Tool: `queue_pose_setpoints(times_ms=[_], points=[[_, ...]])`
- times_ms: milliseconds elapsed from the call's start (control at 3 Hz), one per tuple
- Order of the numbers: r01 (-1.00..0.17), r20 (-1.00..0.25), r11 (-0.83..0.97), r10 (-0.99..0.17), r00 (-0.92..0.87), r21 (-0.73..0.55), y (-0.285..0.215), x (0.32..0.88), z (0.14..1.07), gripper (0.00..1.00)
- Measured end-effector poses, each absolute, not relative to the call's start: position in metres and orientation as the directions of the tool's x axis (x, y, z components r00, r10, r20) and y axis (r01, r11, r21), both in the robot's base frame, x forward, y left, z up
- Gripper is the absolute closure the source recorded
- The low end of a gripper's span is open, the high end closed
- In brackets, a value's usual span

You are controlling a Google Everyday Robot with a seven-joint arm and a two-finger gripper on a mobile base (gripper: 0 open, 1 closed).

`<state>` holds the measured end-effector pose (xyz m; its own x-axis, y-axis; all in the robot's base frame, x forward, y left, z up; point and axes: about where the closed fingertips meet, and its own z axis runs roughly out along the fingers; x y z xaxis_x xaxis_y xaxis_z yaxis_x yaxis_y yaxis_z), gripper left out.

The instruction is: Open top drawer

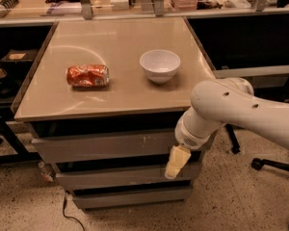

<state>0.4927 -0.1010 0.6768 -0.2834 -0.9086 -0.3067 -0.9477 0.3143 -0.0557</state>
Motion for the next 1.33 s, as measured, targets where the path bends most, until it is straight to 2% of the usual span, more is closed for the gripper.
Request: queue_pose_setpoints(times_ms=[1333], points=[[-0.956, -0.326, 0.291, -0.902, -0.283, 0.026, -0.085, 0.479, 0.646, 0.0]])
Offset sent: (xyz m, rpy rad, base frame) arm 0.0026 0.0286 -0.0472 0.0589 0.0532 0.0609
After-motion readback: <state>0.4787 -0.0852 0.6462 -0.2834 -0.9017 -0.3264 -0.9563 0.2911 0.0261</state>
